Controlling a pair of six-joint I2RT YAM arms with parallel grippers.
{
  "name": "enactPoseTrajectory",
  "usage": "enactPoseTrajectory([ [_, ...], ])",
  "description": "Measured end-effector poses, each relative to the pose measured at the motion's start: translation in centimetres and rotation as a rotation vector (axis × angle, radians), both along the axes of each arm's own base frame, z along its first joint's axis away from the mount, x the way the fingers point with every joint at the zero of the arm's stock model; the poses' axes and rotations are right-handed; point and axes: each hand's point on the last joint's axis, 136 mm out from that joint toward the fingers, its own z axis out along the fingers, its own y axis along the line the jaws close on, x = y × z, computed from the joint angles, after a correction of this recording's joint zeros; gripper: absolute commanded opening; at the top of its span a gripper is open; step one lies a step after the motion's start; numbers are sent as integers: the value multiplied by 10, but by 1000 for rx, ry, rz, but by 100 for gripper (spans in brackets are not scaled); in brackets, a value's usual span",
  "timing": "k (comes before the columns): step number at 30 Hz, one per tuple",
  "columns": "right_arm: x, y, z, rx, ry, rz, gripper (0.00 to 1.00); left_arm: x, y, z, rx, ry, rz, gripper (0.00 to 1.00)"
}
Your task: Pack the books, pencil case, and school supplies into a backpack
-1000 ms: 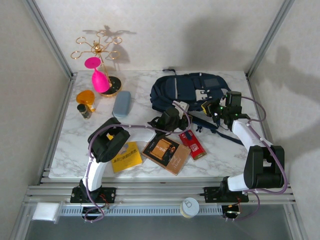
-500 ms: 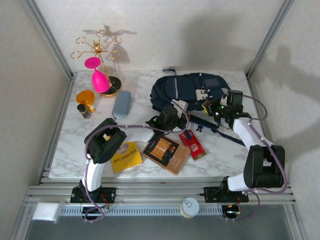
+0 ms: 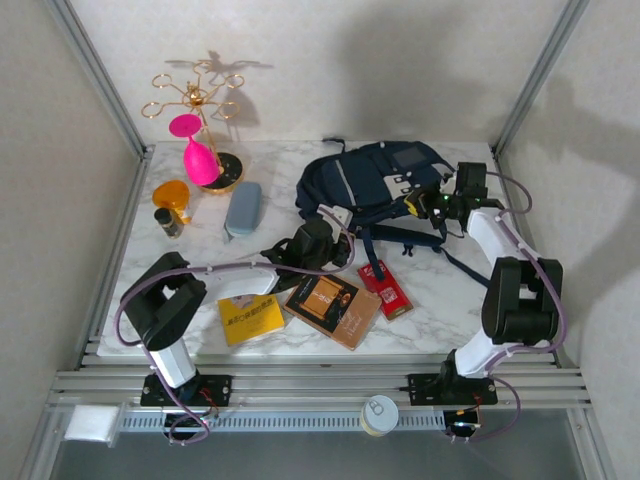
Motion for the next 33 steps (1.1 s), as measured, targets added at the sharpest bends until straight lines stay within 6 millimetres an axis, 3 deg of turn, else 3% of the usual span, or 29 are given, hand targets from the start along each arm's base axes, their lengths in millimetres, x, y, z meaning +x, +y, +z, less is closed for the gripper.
enactPoseTrajectory([
  [11, 10, 0, 2, -31, -15, 37, 10, -10, -7, -6, 8, 41, -35, 0],
  [13, 10, -2, -1, -36, -14, 36, 22, -9, -10, -7, 4, 50, -37, 0],
  [15, 12, -5, -3, -45, -16, 32, 40, -8, -13, -10, 1, 62, -40, 0],
  [19, 8, -7, -12, -52, -10, 34, 61, -8, -17, -19, -4, 96, -40, 0],
  [24, -36, -4, -40, -37, 67, 14, 83, -9, -19, -33, 0, 139, -36, 0],
  [27, -61, 10, -47, -24, 98, 25, 93, -10, -19, -35, -1, 151, -37, 0],
  [30, -75, 38, -52, 6, 107, 61, 95, -11, -20, -35, -8, 158, -39, 0],
  [33, -80, 58, -61, 35, 136, 75, 90, -11, -20, -35, -8, 160, -40, 0],
])
